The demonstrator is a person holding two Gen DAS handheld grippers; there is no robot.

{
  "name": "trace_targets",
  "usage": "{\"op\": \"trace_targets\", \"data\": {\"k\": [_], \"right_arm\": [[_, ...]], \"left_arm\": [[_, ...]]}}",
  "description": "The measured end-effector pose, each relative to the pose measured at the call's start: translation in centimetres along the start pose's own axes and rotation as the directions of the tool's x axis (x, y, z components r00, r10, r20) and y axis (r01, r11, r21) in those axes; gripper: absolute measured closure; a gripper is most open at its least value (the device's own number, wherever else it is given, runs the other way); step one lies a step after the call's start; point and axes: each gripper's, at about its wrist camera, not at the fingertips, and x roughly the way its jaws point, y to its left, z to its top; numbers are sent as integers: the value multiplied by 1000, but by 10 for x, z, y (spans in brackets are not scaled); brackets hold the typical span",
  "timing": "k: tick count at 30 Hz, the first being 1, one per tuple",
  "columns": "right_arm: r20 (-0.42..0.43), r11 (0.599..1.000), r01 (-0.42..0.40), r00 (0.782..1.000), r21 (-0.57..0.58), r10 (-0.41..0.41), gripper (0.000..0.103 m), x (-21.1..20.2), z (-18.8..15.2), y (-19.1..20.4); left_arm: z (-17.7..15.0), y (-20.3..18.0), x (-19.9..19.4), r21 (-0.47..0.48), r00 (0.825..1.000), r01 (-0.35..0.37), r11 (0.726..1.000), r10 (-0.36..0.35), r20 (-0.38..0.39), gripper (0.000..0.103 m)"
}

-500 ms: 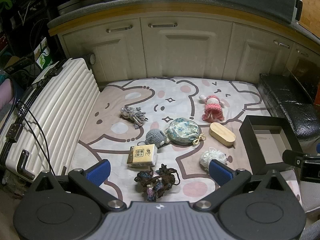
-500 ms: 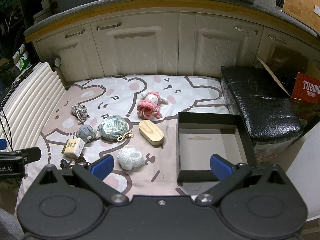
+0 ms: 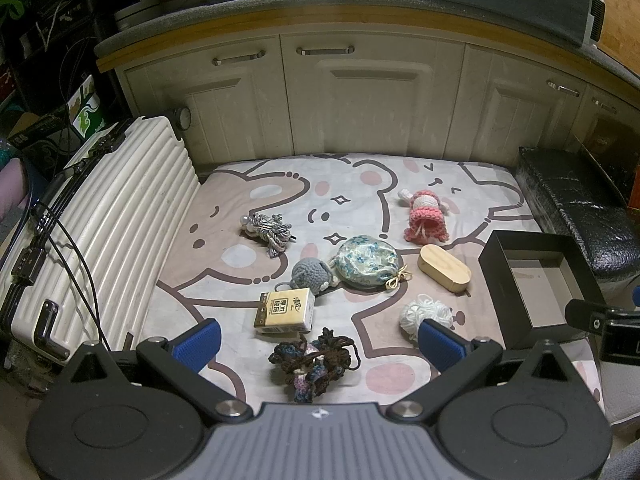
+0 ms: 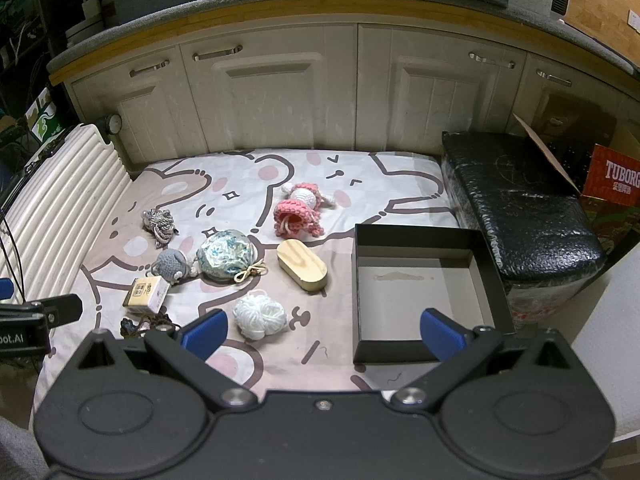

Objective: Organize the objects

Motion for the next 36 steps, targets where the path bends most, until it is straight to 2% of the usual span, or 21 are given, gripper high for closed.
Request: {"op": "trace_targets", "data": {"k": [36], "right_arm": [[0,1000,10,1000,13,-10,0,2,-1,0]], "left_arm": [[0,0,0,13,1000,6,1000,-6,0,0]]}}
